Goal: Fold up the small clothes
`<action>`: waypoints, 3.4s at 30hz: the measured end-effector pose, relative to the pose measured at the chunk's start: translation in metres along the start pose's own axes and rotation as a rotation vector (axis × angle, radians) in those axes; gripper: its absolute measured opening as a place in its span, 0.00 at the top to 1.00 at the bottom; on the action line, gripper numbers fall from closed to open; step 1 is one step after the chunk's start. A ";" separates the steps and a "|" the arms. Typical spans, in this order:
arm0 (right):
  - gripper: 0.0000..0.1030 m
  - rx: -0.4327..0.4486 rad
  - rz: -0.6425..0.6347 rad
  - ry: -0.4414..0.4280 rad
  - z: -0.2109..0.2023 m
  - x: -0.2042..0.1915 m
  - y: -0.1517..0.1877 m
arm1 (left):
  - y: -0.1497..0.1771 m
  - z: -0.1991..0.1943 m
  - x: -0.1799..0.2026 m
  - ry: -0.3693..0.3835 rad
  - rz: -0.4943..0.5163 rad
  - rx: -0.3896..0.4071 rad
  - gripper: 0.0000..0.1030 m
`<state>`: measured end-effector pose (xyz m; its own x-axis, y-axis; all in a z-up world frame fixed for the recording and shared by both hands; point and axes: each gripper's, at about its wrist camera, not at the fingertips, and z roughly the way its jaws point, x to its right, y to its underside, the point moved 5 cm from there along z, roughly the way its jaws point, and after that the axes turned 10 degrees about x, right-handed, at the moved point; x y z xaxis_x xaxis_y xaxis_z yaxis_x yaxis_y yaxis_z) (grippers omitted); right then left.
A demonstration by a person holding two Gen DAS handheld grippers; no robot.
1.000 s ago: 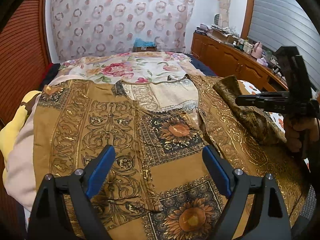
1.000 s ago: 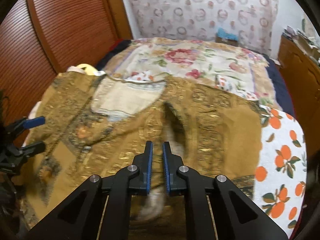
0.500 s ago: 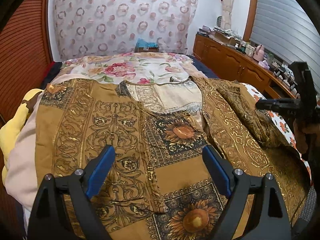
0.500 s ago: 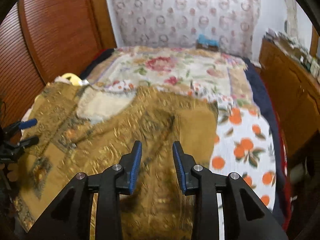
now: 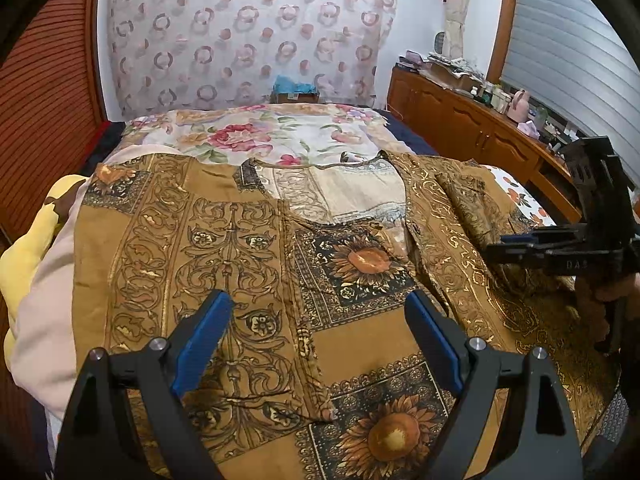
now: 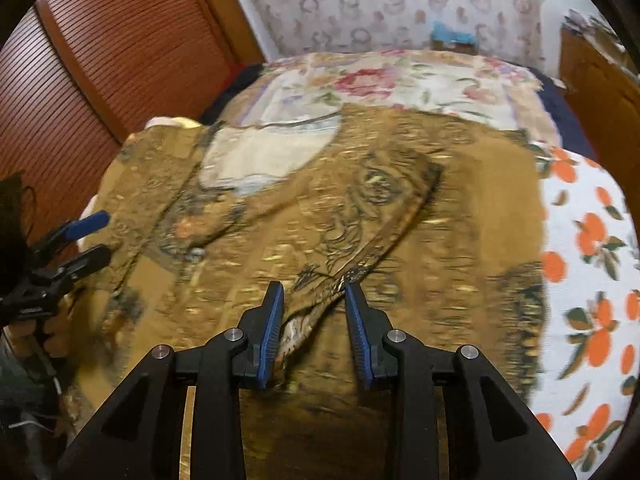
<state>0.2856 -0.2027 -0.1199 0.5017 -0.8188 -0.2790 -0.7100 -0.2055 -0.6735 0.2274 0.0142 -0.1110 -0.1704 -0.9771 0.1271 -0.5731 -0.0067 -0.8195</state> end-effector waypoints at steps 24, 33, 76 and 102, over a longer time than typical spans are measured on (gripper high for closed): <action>0.60 0.088 -0.097 0.342 -0.023 0.081 -0.043 | -0.024 -0.014 -0.053 -0.132 0.013 0.055 0.13; 0.53 0.056 -0.060 0.389 -0.012 0.128 -0.036 | -0.042 -0.007 -0.113 -0.221 0.007 0.043 0.13; 0.89 0.027 -0.042 0.278 0.010 0.120 -0.057 | -0.056 0.011 -0.150 -0.144 -0.095 0.024 0.99; 0.99 0.414 -0.120 0.286 -0.136 0.047 -0.048 | -0.047 -0.140 -0.058 -0.043 0.006 0.342 1.00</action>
<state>0.2761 -0.3045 -0.0077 0.3709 -0.9284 -0.0241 -0.3720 -0.1248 -0.9198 0.1521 0.1010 -0.0014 -0.1352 -0.9854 0.1039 -0.2685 -0.0645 -0.9611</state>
